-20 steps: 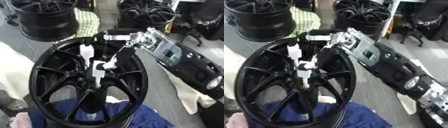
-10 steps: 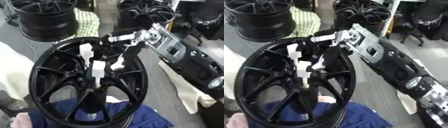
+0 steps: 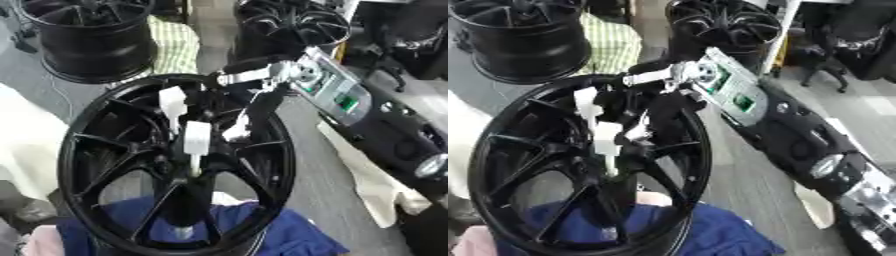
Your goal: Pull the pin out of the wheel hub.
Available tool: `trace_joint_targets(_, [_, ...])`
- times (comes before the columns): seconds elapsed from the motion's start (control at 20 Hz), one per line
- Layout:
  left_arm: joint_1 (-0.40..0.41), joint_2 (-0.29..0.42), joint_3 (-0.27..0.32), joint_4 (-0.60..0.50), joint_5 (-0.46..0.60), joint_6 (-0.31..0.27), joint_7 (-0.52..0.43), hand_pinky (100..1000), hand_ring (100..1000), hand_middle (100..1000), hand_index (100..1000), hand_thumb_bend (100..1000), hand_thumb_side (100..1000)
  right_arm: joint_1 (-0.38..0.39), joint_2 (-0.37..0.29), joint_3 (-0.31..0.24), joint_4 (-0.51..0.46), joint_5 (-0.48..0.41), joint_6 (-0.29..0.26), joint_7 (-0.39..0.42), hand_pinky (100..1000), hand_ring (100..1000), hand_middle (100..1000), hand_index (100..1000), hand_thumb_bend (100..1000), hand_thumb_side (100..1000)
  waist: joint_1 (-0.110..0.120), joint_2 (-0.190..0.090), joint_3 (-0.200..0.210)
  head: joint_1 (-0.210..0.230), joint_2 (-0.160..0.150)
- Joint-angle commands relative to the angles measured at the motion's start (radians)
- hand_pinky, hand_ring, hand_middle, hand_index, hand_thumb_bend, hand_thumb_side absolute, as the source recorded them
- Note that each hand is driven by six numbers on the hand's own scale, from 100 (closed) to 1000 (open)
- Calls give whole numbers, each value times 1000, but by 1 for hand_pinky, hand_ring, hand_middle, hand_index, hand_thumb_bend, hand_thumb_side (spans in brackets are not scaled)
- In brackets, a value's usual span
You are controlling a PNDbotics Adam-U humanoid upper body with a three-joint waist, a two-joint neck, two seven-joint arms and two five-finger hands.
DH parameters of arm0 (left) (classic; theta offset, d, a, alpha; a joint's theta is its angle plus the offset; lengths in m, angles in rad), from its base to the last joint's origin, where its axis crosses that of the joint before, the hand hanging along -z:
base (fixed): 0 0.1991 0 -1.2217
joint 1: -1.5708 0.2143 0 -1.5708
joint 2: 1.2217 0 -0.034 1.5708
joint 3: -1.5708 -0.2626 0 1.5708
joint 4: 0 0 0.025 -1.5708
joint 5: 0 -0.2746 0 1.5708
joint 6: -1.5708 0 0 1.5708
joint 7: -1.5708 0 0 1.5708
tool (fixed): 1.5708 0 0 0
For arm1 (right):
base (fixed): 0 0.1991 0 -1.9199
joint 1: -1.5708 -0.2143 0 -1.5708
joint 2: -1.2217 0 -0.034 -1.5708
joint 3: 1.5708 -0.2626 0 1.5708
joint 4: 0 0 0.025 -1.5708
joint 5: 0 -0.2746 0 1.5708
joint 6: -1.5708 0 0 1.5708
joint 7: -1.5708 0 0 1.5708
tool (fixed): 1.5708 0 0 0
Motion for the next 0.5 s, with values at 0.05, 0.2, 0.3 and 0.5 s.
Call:
trace_joint_targets(0.05, [-12,7,1,-13,3,-3,-1,581,622,545,879,250,655,-16,13,-10,45,51,-29,-1,751,849,876,914,374,394,7,-9,1,-3,0])
trace_joint_targets(0.2, [-12,7,2,-13,4,-3,-1,581,623,545,880,250,655,-15,24,-13,72,78,-59,-7,750,848,875,913,375,392,7,-9,2,-3,0])
trace_joint_targets(0.3, [-12,6,1,-13,3,-3,-2,581,623,545,880,250,655,-15,27,-13,80,84,-70,-9,750,848,874,912,376,393,7,-9,2,-2,0])
trace_joint_targets(0.5, [-12,6,2,-13,3,-2,-2,581,623,546,880,249,655,-17,28,-14,83,89,-79,-11,749,847,869,911,376,393,7,-9,2,-3,-1])
